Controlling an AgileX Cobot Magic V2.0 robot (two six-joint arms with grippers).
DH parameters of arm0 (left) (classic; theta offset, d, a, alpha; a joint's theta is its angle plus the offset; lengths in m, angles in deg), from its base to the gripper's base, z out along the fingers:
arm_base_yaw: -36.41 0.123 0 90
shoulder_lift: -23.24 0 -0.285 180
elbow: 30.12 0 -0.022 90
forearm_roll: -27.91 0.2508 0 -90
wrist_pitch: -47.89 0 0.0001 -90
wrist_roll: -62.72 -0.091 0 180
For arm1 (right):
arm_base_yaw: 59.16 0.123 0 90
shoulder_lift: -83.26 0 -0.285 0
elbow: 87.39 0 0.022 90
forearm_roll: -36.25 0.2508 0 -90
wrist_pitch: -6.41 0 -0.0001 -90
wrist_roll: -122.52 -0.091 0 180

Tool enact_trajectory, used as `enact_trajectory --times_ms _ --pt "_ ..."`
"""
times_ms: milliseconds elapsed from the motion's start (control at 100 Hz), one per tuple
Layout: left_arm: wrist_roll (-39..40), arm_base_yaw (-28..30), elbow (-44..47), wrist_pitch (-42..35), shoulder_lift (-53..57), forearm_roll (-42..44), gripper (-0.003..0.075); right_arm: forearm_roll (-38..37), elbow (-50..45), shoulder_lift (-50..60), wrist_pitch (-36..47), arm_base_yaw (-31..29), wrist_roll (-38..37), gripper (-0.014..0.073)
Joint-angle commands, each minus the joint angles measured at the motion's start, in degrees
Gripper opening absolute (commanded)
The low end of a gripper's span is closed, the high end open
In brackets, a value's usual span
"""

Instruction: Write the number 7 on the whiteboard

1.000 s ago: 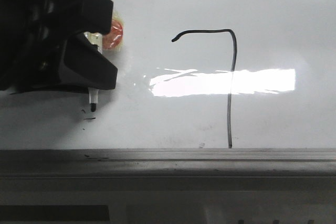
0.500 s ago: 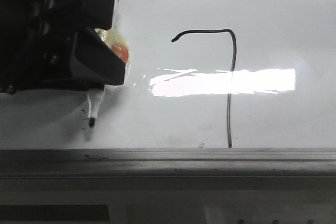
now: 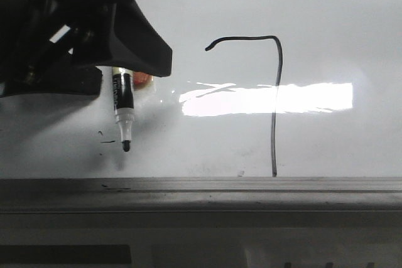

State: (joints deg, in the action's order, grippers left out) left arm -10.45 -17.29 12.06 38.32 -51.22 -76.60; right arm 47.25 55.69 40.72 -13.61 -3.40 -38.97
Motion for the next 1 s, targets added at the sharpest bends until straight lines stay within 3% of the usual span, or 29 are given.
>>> enact_trajectory --times_ms 0,170,310,430,550,740,990 --pt "0.0 0.7 -0.9 -1.2 2.6 0.4 0.0578 -0.4 1.6 0.4 4.5 -0.3 0.0 -0.0060" --pt "-0.2 0.7 0.3 3.3 12.3 1.4 0.0555 -1.9 1.6 4.1 3.1 -0.3 0.0 -0.0059" --pt "-0.3 0.7 2.8 3.2 22.1 7.8 0.0470 -8.7 0.1 8.7 -0.5 -0.3 0.0 -0.0032" --pt "-0.3 0.7 6.4 5.0 30.1 11.0 0.0281 -13.4 -4.2 13.9 -1.3 -0.3 0.0 -0.0032" --pt "-0.3 0.7 10.7 8.2 36.9 11.1 -0.0016 -16.8 -9.3 19.4 -3.0 -0.3 0.0 -0.0036" --pt "-0.3 0.7 15.0 9.9 43.2 11.3 -0.0020 -18.6 -13.8 25.5 -5.5 -0.3 0.0 -0.0036" --pt "-0.3 0.7 17.1 10.2 43.0 11.3 -0.0020 -18.5 -13.9 26.1 -5.5 -0.3 0.0 -0.0035"
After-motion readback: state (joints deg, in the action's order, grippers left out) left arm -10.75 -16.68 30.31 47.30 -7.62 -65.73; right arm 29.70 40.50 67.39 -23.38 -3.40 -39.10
